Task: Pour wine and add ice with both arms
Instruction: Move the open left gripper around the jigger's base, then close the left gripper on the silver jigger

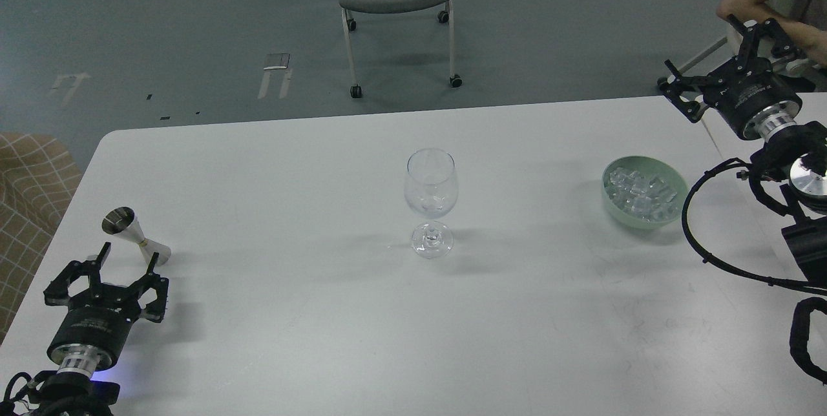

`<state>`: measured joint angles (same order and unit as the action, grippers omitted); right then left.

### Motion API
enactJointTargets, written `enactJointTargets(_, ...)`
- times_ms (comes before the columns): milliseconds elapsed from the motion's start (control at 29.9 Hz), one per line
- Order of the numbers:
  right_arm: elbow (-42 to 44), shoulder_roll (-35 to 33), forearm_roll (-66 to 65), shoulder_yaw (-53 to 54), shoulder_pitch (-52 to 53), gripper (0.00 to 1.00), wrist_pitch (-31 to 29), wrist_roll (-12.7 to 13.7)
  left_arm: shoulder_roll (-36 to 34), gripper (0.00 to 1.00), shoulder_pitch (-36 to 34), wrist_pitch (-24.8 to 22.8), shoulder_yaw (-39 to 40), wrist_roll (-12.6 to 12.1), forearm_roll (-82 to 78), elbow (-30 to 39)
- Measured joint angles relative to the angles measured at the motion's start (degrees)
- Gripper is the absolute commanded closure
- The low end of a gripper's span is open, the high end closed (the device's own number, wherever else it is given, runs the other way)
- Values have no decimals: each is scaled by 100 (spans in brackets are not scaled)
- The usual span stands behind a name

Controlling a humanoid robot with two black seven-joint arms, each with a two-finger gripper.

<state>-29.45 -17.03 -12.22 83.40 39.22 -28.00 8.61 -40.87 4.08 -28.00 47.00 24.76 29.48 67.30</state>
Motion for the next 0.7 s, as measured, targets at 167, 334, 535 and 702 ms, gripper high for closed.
enactJointTargets(167, 0, -1, 0, 0, -2, 0, 0, 0, 49, 28, -37, 114, 251, -418, 66, -23)
enactJointTargets(334, 0, -3, 0, 0, -1, 0, 0, 0, 222, 27, -39, 577, 644, -732, 91, -44)
enactJointTargets(535, 0, -3, 0, 0, 6, 0, 0, 0, 387, 26, -39, 989, 1073, -1045, 94, -61)
enactJointTargets(702, 0, -3, 0, 0, 4, 0, 0, 0, 404, 26, -39, 1080, 1175, -1165, 94, -58)
